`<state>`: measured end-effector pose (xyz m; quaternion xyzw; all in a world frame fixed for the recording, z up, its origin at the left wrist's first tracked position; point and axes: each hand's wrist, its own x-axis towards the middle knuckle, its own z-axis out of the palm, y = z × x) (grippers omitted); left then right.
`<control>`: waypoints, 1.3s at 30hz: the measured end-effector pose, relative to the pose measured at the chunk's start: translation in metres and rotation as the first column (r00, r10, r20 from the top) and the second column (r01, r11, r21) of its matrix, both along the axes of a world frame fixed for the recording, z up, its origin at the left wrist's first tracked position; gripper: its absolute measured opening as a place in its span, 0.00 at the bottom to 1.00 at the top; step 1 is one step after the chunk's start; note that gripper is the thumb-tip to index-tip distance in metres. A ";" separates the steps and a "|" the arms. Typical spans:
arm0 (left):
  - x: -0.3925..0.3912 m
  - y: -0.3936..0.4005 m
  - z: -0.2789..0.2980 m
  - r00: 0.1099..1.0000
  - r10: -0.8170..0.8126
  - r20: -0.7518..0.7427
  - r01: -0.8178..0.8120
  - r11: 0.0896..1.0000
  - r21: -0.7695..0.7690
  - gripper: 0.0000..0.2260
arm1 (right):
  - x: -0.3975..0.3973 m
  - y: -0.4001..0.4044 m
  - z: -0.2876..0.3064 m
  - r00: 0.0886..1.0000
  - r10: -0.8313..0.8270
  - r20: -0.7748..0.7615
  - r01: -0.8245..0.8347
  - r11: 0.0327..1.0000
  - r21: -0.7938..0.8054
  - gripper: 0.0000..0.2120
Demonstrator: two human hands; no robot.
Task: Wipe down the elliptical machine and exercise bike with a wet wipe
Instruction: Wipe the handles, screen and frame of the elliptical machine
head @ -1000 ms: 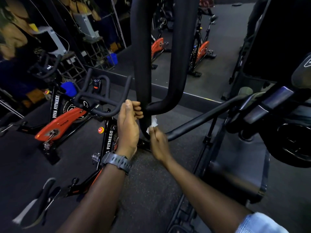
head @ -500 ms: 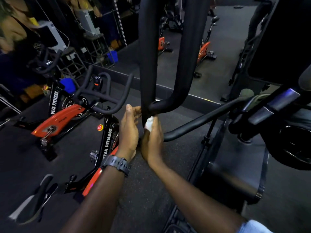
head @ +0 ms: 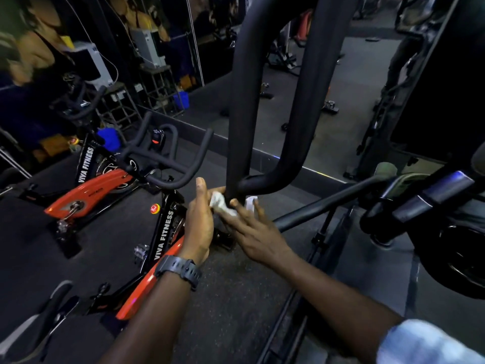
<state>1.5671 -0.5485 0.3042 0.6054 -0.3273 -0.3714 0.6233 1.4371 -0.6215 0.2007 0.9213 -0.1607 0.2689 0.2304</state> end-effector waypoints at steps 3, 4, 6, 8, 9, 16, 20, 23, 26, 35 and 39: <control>-0.001 -0.001 0.002 1.000 0.020 0.024 -0.020 1.000 0.002 0.35 | -0.020 -0.015 -0.012 0.934 0.064 -0.351 -0.123 0.981 -0.150 0.19; -0.002 -0.002 0.002 0.999 0.020 0.036 -0.020 1.000 -0.003 0.35 | -0.024 -0.018 -0.006 0.920 0.048 -0.389 -0.132 0.973 -0.191 0.19; -0.003 -0.002 0.000 0.999 0.025 0.028 -0.025 1.000 0.007 0.34 | -0.023 -0.016 0.018 0.963 0.050 -0.263 -0.103 0.976 -0.191 0.20; -0.004 -0.003 -0.001 0.999 0.050 -0.002 -0.050 0.999 0.018 0.35 | -0.011 -0.011 0.037 0.999 0.045 -0.027 -0.048 0.989 -0.138 0.20; -0.005 -0.003 -0.002 0.998 0.055 -0.010 -0.055 0.998 0.021 0.36 | -0.007 -0.008 0.036 0.999 0.049 0.018 -0.047 0.994 -0.100 0.21; -0.010 0.003 0.005 0.998 0.059 0.020 -0.059 0.998 0.005 0.35 | -0.029 0.020 -0.041 0.997 0.036 -0.067 -0.015 0.957 0.291 0.30; -0.013 0.006 0.006 0.999 0.037 0.002 -0.037 0.999 0.006 0.34 | -0.028 0.035 -0.054 1.000 -0.018 0.009 0.013 0.912 0.409 0.30; -0.011 0.007 0.005 1.000 0.016 0.000 -0.016 1.000 0.000 0.33 | -0.023 0.041 -0.060 0.965 -0.249 0.077 0.135 0.732 0.668 0.38; -0.012 0.010 0.009 1.000 0.012 0.017 -0.012 1.000 0.005 0.31 | -0.003 0.037 -0.044 0.859 -0.486 0.159 0.177 0.576 0.798 0.23; -0.024 0.005 0.006 0.984 0.144 0.107 -0.137 0.988 -0.067 0.40 | 0.017 -0.045 0.126 0.480 -0.778 0.406 -0.877 -0.433 0.207 0.25; -0.035 0.000 0.017 0.993 0.116 -0.005 -0.116 0.982 -0.148 0.37 | 0.016 -0.073 0.134 0.460 -0.763 0.454 -0.888 -0.413 0.204 0.27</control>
